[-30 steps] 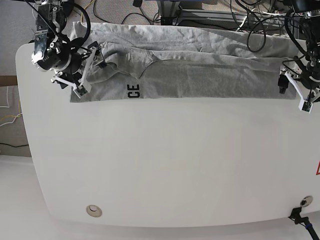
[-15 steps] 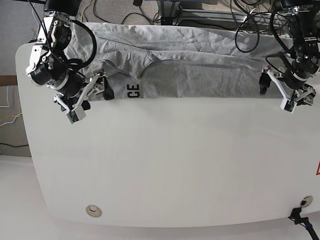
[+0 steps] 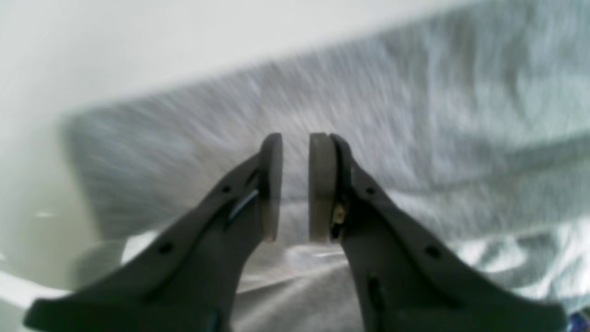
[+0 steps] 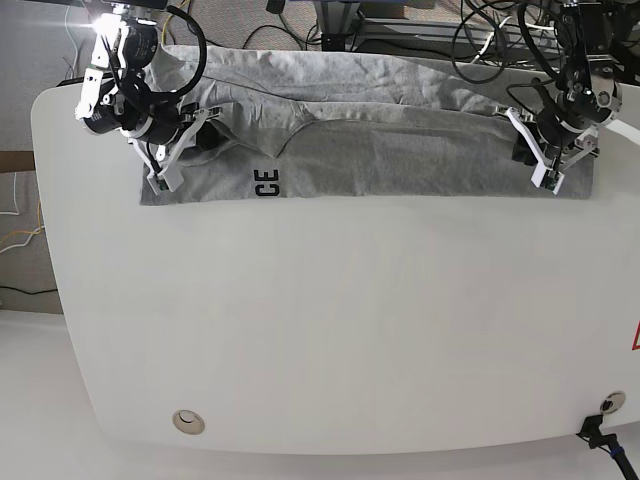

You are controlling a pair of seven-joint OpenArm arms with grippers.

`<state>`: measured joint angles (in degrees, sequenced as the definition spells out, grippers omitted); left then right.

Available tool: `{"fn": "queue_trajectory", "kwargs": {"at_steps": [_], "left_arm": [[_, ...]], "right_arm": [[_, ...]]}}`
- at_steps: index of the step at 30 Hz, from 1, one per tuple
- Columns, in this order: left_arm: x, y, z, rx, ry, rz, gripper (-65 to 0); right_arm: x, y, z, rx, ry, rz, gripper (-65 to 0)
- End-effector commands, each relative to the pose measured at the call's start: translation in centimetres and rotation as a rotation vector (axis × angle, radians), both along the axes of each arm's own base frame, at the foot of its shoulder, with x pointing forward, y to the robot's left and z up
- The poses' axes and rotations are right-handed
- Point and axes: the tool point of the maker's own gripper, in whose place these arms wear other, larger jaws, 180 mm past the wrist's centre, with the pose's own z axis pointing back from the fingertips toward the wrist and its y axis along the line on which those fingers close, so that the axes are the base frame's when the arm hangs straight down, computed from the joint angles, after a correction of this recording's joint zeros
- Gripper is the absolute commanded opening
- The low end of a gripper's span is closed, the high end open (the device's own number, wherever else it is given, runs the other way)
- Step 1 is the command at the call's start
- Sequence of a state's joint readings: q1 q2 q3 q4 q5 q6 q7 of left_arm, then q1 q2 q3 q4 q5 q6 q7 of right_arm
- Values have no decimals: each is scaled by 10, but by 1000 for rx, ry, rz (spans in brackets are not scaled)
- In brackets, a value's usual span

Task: Fold the T-shirt properly
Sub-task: 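Lower the edge, release, and regrasp the shirt ends with both grippers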

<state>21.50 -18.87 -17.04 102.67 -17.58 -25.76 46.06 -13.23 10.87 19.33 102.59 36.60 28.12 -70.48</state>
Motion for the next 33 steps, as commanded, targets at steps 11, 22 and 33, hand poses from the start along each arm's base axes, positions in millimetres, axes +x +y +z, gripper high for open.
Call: {"fn": "queue_trajectory", "kwargs": {"at_steps": [11, 22, 33], "left_arm": [[-16, 33, -33, 124, 107, 26, -549], [13, 25, -38, 92, 93, 23, -549], [75, -2, -43, 21, 66, 2, -548]], "right_arm": [[-25, -48, -25, -73, 111, -17, -650], [13, -41, -42, -161, 74, 17, -650], [59, -57, -49, -201, 26, -28, -650]]}}
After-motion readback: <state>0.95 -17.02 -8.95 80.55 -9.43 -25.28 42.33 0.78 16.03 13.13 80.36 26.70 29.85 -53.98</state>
